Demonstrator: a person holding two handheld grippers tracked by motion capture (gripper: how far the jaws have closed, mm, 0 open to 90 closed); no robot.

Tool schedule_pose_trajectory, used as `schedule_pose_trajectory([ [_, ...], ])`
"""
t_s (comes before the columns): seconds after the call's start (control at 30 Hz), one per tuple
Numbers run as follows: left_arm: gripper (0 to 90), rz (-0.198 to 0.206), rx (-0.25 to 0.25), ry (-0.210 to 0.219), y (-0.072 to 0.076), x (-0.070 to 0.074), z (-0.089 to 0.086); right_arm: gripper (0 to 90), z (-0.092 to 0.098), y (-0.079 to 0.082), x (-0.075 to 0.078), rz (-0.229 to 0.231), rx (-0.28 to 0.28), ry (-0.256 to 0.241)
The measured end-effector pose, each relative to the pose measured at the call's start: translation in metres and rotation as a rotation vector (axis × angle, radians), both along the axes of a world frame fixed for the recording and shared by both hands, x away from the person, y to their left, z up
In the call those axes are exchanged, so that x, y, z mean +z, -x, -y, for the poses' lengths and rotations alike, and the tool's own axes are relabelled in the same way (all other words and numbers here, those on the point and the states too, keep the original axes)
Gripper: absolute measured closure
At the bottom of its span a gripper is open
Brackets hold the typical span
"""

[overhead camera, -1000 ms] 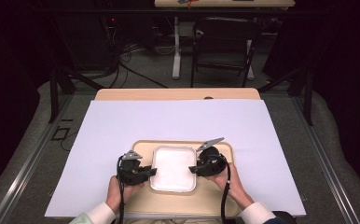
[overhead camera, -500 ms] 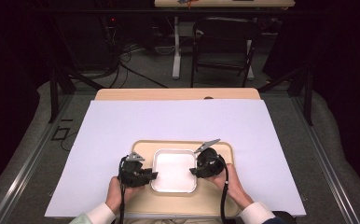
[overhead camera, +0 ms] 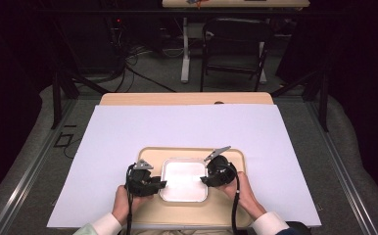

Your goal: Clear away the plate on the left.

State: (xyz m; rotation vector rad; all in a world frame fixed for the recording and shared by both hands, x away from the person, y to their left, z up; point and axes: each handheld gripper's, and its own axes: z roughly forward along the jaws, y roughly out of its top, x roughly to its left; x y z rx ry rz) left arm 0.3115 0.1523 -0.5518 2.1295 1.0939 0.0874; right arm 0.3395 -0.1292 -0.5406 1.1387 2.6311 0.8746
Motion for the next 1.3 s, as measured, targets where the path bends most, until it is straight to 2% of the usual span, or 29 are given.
schedule_pose_trajectory([
  [0.07,66.5,-0.001,-0.001,0.005,0.0,0.0,0.0,53.1,0.0,0.0,0.0,-0.001,0.001,-0.002],
  [0.13,64.1,0.001,-0.008,0.012,0.0,0.0,0.0,43.6,-0.001,0.001,0.001,0.009,-0.009,-0.005],
  [0.2,56.8,0.002,-0.012,0.011,-0.001,0.0,0.0,30.7,0.0,0.003,0.003,0.04,-0.021,0.002],
  [0.23,55.5,0.006,-0.014,0.013,-0.002,0.001,-0.001,26.3,0.001,0.004,0.004,0.049,-0.021,-0.006],
  [0.27,52.2,0.006,-0.014,0.013,-0.002,0.001,-0.001,26.3,0.001,0.004,0.004,0.049,-0.021,-0.006],
  [0.33,43.4,0.034,-0.004,-0.001,-0.003,0.005,-0.003,16.9,0.002,0.008,0.008,0.087,-0.021,-0.002],
  [0.4,38.3,0.044,0.0,0.002,-0.003,0.007,-0.004,14.4,0.002,0.009,0.009,0.1,-0.017,-0.005],
  [0.43,33.6,0.056,-0.002,-0.003,-0.003,0.009,-0.005,11.9,0.003,0.012,0.013,0.138,-0.005,-0.01],
  [0.47,33.6,0.064,-0.007,-0.004,-0.003,0.011,-0.006,11.9,0.003,0.012,0.013,0.138,-0.005,-0.01],
  [0.53,26.7,0.099,-0.021,0.0,-0.001,0.018,-0.009,6.5,0.004,0.016,0.019,0.179,0.003,-0.027],
  [0.6,24.0,0.11,-0.027,0.005,-0.001,0.021,-0.01,2.2,0.004,0.019,0.024,0.206,0.007,-0.036],
  [0.63,21.8,0.133,-0.032,0.005,0.001,0.026,-0.012,1.3,0.005,0.022,0.027,0.223,0.01,-0.047],
  [0.73,16.6,0.154,-0.037,0.007,0.003,0.031,-0.012,0.0,0.008,0.029,0.036,0.276,0.023,-0.067],
  [0.77,15.3,0.171,-0.053,0.002,0.005,0.036,-0.012,0.0,0.009,0.032,0.039,0.289,0.026,-0.071],
  [0.8,15.0,0.171,-0.053,0.002,0.005,0.036,-0.012,0.0,0.01,0.035,0.042,0.302,0.028,-0.078],
  [0.83,14.7,0.195,-0.057,0.001,0.006,0.041,-0.012,0.0,0.011,0.038,0.045,0.319,0.027,-0.085],
  [0.9,13.7,0.209,-0.066,0.001,0.007,0.045,-0.013,0.0,0.014,0.044,0.051,0.344,0.026,-0.098],
  [1.03,12.2,0.216,-0.072,0.011,0.009,0.051,-0.014,0.0,0.019,0.053,0.059,0.382,0.028,-0.116],
  [1.1,11.2,0.216,-0.075,0.035,0.012,0.054,-0.014,0.0,0.022,0.057,0.065,0.412,0.017,-0.124],
  [1.23,9.1,0.233,-0.092,0.031,0.018,0.062,-0.016,0.0,0.029,0.063,0.074,0.436,0.01,-0.142],
  [1.3,7.7,0.252,-0.088,0.037,0.02,0.066,-0.021,0.0,0.034,0.068,0.08,0.464,0.003,-0.15],
])
